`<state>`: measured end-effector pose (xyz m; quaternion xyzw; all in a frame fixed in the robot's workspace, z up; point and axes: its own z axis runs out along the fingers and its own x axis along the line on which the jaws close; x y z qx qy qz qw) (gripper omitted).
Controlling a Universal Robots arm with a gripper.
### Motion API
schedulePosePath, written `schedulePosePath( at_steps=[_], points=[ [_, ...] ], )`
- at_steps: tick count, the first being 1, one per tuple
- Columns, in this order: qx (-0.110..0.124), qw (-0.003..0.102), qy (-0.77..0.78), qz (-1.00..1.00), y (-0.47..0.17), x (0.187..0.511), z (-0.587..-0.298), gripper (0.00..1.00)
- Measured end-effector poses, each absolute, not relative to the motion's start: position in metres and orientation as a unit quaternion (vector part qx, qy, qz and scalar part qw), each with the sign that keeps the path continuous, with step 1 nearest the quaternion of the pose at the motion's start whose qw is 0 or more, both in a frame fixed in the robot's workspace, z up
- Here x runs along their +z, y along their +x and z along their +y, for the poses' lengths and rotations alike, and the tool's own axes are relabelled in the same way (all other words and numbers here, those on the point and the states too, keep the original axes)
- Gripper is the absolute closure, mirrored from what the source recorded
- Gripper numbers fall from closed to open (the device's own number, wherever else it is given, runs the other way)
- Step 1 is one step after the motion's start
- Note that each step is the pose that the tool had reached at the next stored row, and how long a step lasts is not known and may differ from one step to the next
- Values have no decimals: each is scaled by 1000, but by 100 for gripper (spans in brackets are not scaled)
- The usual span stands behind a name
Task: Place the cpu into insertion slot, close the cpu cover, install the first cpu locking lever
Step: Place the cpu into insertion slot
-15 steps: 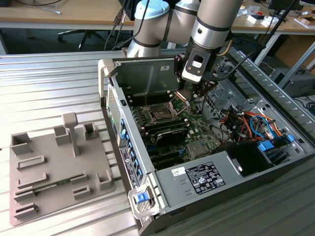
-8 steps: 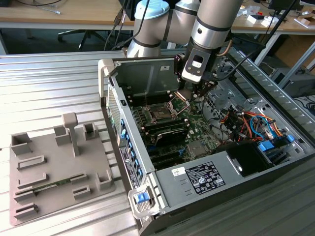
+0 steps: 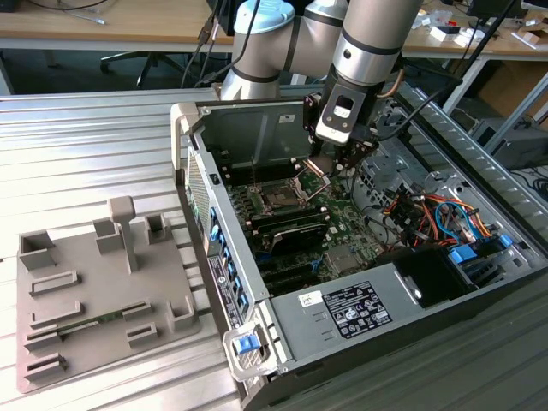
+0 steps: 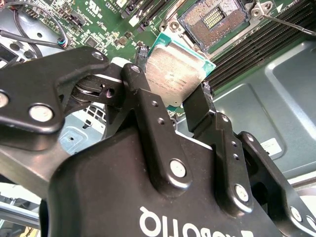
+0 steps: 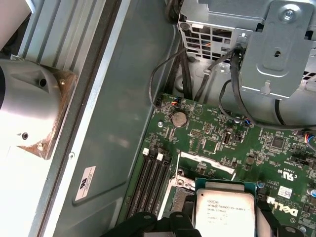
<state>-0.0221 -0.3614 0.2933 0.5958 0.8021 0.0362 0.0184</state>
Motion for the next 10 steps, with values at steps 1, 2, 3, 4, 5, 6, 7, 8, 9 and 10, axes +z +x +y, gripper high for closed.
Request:
schedulePosePath(
  at_steps=[1,2,3,4,5,6,7,8,9,10],
  points=[
    [36,18,596,802,-22,293,-361,45],
    [36,18,596,802,-22,293,-361,45],
    [36,18,597,802,-22,293,-361,45],
    [36,18,597,801,-22,293,-361,45],
    [36,18,597,801,-22,293,-361,45],
    [36,19,598,801,-22,293,-361,45],
    [36,19,598,800,-22,293,-361,45],
    [36,19,598,800,-22,293,-361,45],
    [36,19,599,800,-22,293,-361,45],
    [36,19,599,800,-22,293,-361,45]
  ],
)
